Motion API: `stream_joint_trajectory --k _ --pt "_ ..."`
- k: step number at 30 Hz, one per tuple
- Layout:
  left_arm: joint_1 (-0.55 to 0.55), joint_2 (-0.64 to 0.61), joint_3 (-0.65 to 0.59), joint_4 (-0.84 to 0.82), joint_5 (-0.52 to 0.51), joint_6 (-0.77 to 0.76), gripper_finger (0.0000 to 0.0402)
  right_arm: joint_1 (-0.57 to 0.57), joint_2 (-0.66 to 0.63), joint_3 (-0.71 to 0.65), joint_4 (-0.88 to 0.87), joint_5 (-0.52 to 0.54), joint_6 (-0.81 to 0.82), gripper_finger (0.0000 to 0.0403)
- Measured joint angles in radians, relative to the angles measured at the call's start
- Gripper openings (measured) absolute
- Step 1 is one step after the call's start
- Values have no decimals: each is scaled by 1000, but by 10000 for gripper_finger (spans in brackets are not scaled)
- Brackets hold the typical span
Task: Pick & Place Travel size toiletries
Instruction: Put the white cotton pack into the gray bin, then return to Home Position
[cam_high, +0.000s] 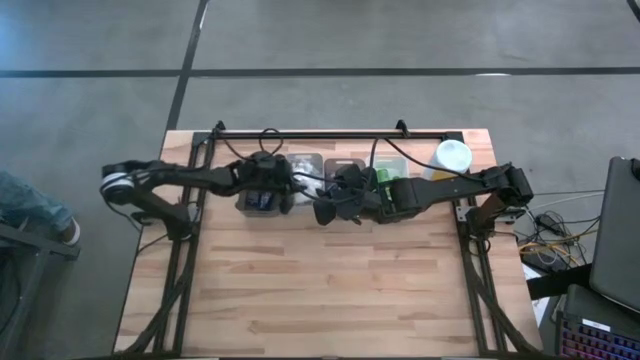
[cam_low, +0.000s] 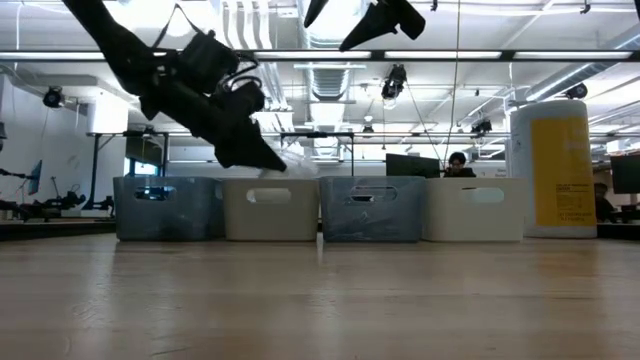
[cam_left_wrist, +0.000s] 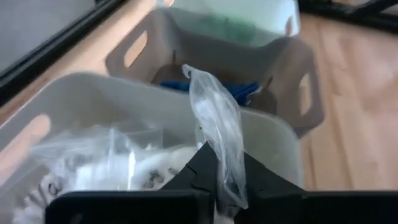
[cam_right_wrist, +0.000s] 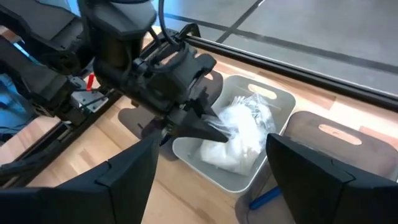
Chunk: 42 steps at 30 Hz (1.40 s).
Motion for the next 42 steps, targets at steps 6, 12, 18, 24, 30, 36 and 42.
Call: stream_joint_trajectory --k 6,12,18,24,30,36,42 --pt "0 1 27 -180 -27 12 82 6 0 0 -50 -2 42 283" --pt "0 -88 27 -253 -71 -13 150 8 1 -1 -103 -3 54 272" --pt "0 -256 34 -272 -66 -58 187 8 1 -1 -103 -7 0 263" --pt "0 -462 31 -274 -45 -258 189 8 -9 -1 -111 -34 -24 248" --pt "0 -635 28 -270 -39 -423 188 8 -65 -1 -112 -67 -10 232" --pt "-2 -736 25 -324 212 -375 188 0 -136 -1 -94 -267 -224 221" --pt "-10 -793 24 -419 276 -405 188 -13 -195 -120 -31 -355 -224 225"
